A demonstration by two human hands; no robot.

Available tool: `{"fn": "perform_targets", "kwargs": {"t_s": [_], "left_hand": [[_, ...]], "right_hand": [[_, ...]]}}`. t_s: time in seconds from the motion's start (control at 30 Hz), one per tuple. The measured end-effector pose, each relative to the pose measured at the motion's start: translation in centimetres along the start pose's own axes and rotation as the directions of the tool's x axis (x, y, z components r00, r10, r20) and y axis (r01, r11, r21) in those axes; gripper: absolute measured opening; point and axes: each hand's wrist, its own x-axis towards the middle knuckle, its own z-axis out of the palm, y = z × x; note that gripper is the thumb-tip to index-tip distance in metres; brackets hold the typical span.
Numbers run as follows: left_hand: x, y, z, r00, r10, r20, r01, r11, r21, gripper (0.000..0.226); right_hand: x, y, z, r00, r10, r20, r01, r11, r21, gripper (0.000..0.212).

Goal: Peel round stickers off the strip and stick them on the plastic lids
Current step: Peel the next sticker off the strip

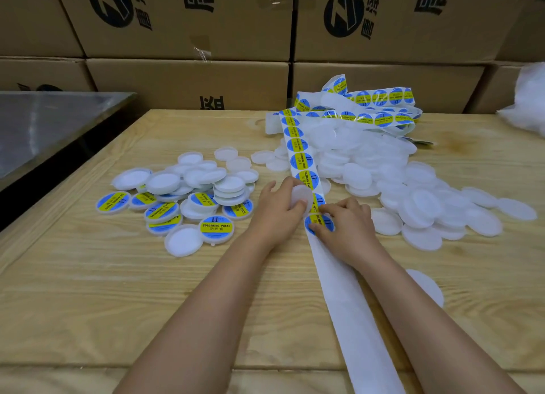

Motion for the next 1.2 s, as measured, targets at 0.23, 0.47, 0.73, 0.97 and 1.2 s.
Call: {"fn": "perform_targets", "kwargs": {"t_s": [0.23,0.47,0.73,0.97,1.2], "left_hand": [[-0.2,0.3,-0.1,1.000,0.014,0.008,-0.014,1.000,-0.023,0.023],[-0.3,0.5,-0.1,0.999,0.014,-0.037,-0.016,0.999,-0.038,0.020],[0.0,0.4,-0.2,0.999,-0.031,-0.031,0.030,0.999,-0.030,0.022],[-0.5,0.6,-0.5,0.997,0.070,0.010,-0.070,0.996,-0.055,0.024],[-0.8,1.1,-0.6,0.994,0.007,0.107,0.011,0.987,-0.160,0.017]], "right_hand": [[0.0,0.0,-0.1,0.999,-0.005,-0.038,0.007,0.999,0.052,0.039],[-0.1,0.0,0.0,0.993,-0.036,-0.112,0.040,0.999,0.033,0.037],[-0.8,-0.9,-0.8,0.956,-0.093,-0.278,0.138,0.979,0.148,0.016],[-1.8,-2.0,-1.5,0.960,0.013,-0.278,0.140,0.841,0.522,0.060],[-1.4,-2.1,-1.3,0.949,0.167,-0.269,0.082,0.690,0.719,0.058]]}}
